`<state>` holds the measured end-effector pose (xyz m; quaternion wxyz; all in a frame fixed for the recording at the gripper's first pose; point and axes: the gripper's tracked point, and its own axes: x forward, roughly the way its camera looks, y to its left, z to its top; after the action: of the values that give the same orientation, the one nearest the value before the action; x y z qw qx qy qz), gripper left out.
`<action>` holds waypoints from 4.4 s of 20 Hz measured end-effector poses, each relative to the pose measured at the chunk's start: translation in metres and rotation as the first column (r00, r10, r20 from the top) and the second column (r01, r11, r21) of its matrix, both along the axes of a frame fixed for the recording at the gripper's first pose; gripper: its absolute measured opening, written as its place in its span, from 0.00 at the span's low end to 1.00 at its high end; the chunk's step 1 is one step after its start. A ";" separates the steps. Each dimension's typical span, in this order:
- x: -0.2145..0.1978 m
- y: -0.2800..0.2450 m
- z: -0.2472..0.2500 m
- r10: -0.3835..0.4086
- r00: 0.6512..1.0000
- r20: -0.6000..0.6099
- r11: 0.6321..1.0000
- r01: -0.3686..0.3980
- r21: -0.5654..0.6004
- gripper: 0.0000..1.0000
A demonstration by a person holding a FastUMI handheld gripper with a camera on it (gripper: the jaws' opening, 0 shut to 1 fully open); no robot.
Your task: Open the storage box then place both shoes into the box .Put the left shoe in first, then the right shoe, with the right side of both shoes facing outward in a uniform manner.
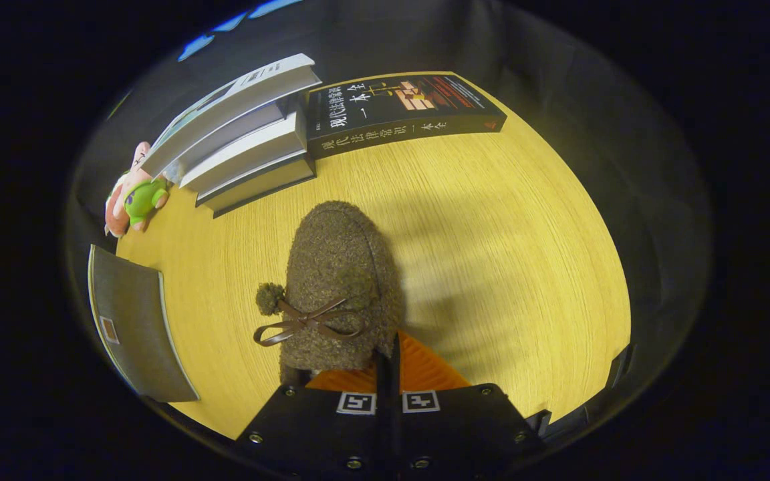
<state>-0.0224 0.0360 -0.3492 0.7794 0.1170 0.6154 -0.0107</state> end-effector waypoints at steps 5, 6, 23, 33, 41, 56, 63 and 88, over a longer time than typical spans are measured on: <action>-0.006 0.026 0.051 0.011 1.000 0.018 0.999 -0.011 0.053 0.00; -0.005 0.034 0.063 0.006 1.000 0.026 0.997 -0.008 0.075 0.00; -0.001 0.195 0.223 0.130 0.957 0.258 0.969 -0.178 0.170 0.00; -0.014 0.338 0.214 0.276 0.930 0.243 0.914 -0.332 0.231 0.00; -0.013 0.367 0.151 0.267 0.950 0.163 0.949 -0.288 0.126 0.00; -0.023 0.378 0.092 0.248 0.969 -0.005 0.957 -0.246 -0.154 0.07; -0.015 0.379 0.132 0.299 0.947 0.121 0.954 -0.294 -0.060 0.13; 0.013 0.221 0.376 0.162 0.371 0.914 0.985 -0.114 -0.128 0.98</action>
<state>-0.0097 0.2573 0.0271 0.9898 0.0347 0.0866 0.1078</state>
